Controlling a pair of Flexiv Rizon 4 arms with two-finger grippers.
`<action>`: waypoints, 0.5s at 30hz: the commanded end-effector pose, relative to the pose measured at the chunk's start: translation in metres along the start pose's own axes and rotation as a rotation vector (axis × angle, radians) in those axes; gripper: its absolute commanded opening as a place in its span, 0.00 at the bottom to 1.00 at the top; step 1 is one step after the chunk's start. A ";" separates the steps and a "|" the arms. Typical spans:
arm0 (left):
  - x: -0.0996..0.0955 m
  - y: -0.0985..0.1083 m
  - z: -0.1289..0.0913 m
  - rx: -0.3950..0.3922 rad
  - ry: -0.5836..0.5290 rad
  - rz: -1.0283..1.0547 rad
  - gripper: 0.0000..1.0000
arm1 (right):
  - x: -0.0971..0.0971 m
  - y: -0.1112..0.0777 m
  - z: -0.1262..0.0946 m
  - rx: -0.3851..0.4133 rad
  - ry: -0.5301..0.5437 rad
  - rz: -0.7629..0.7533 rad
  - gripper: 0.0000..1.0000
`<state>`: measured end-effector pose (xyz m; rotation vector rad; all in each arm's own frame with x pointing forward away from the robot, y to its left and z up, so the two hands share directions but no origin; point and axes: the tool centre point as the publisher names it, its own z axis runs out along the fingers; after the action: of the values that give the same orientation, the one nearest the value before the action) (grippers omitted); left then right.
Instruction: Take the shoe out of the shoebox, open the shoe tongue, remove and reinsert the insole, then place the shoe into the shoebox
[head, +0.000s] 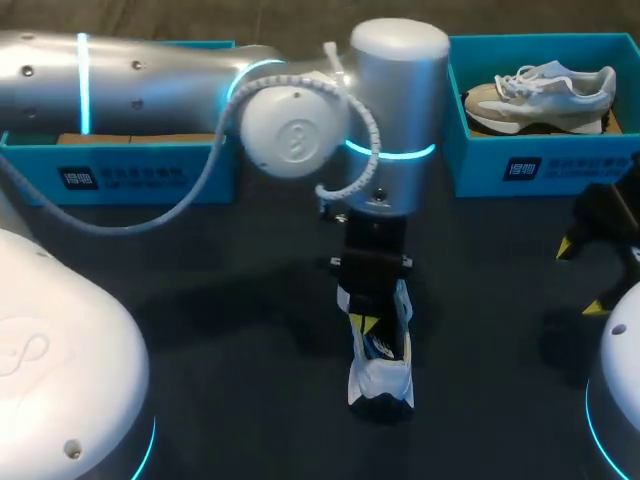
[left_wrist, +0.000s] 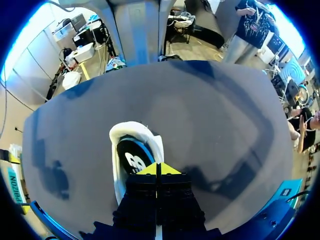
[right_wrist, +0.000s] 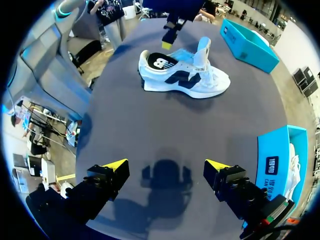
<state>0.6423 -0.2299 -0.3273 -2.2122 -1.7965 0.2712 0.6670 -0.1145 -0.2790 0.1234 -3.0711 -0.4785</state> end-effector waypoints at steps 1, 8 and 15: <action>-0.008 0.007 0.006 0.014 0.095 0.004 0.00 | 0.001 0.000 0.000 0.001 -0.002 0.000 1.00; -0.008 0.009 0.014 0.025 0.097 0.009 0.00 | 0.001 0.000 0.000 0.001 -0.002 0.000 1.00; -0.009 0.011 0.022 0.039 0.085 0.003 0.00 | 0.001 0.000 0.000 0.001 -0.002 0.000 1.00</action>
<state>0.6435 -0.2381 -0.3477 -2.1671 -1.7272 0.1998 0.6669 -0.1147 -0.2788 0.1238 -3.0710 -0.4795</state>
